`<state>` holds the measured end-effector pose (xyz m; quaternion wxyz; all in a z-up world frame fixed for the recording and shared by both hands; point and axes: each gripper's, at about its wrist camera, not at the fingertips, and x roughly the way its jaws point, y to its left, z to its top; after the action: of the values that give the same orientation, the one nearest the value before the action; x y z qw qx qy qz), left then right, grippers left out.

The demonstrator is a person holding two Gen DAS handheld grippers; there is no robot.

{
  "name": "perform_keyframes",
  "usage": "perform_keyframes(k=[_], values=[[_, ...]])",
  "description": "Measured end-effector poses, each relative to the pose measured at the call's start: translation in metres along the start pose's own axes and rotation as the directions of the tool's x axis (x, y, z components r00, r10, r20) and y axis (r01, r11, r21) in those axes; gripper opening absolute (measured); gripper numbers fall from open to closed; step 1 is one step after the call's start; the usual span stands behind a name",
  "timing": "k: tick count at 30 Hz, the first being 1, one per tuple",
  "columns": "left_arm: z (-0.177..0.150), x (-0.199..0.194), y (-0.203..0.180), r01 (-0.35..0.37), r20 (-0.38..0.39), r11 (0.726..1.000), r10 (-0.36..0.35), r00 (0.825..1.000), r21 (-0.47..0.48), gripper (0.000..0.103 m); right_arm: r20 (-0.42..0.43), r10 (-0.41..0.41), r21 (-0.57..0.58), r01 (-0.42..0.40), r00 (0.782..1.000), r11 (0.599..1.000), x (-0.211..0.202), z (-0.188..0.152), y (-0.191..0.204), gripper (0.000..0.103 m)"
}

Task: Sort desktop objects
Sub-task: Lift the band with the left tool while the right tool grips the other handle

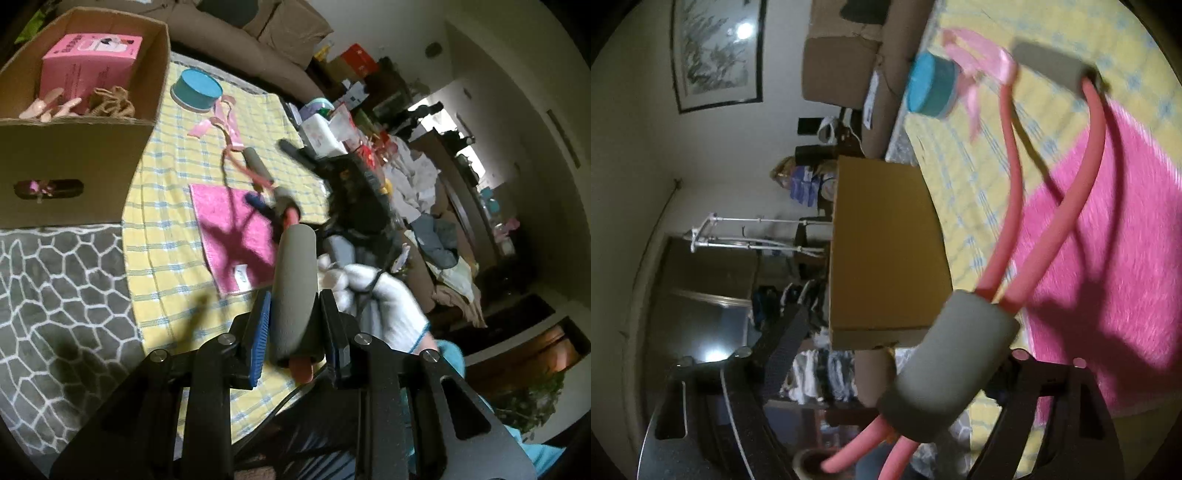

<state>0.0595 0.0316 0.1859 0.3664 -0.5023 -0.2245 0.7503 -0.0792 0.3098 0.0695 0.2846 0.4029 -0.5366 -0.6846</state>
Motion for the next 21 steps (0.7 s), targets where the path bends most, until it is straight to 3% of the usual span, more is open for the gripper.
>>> perform_keyframes(k=[5,9,16,21], values=[[0.002,-0.013,0.009,-0.008,0.032,1.000,0.008,0.999,-0.011,0.025,-0.011,-0.110,-0.244,0.104,0.994,0.964,0.001,0.002,0.072,0.082],[0.013,-0.034,0.001,0.010,0.083,1.000,-0.011,0.996,0.008,0.025,-0.027,-0.196,-0.465,0.161,0.980,0.870,0.011,-0.004,0.160,0.082],[0.048,-0.081,-0.024,0.006,0.188,0.998,-0.017,0.982,0.062,0.024,-0.048,-0.153,-0.651,0.085,0.987,0.754,0.035,-0.034,0.297,0.082],[0.067,-0.117,-0.025,-0.010,0.257,0.998,-0.007,0.966,0.067,0.024,-0.081,-0.189,-0.736,0.069,0.979,0.673,0.070,-0.060,0.369,0.082]])
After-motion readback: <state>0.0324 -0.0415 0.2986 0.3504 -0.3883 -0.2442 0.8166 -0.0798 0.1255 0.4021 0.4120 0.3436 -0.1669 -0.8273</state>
